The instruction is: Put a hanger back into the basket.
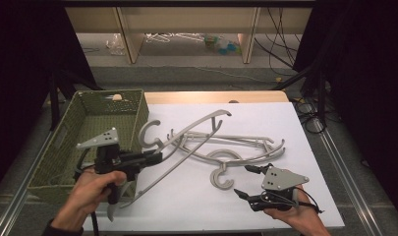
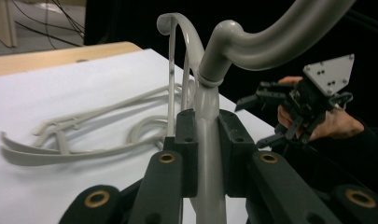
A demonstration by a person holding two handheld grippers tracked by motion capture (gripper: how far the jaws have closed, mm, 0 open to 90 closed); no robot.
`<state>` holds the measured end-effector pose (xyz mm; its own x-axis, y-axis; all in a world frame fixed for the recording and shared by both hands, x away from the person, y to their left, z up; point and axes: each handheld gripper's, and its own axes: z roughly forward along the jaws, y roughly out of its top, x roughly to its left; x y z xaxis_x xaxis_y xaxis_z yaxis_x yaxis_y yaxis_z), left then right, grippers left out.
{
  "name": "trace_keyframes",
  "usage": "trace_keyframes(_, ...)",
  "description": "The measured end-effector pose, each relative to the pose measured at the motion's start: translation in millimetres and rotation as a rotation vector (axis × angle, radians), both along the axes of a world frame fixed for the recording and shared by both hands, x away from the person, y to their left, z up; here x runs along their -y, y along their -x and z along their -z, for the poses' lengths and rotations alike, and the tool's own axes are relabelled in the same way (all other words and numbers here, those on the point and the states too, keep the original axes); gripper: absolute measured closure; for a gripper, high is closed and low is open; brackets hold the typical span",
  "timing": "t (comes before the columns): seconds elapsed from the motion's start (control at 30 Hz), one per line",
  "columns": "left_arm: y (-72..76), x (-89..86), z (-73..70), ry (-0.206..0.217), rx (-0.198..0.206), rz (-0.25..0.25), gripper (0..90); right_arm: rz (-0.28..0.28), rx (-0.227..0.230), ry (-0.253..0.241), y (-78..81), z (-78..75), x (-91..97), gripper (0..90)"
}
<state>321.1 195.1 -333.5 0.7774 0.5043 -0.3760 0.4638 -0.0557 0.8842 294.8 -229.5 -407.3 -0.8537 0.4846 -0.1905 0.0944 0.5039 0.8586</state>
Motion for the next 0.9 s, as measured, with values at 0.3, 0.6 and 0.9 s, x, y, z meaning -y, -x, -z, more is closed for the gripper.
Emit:
trace_keyframes(0.3, -6.8, -43.2, -24.3, -0.012, 0.023, -0.105, 79.1, 0.015, -0.004, -0.007, 0.0, 5.2, 1.9, 25.5)
trace_keyframes(0.6, -19.9, -79.4, -34.9, -0.034, -0.008, -0.182, 79.1, 0.017, -0.020, -0.006, -1.4, 8.2, 1.9, 23.3)
trace_keyframes(0.9, -40.7, -123.3, -44.0, -0.075, -0.022, -0.285, 79.1, 0.023, -0.017, -0.010, -1.6, 8.1, 3.6, 22.3)
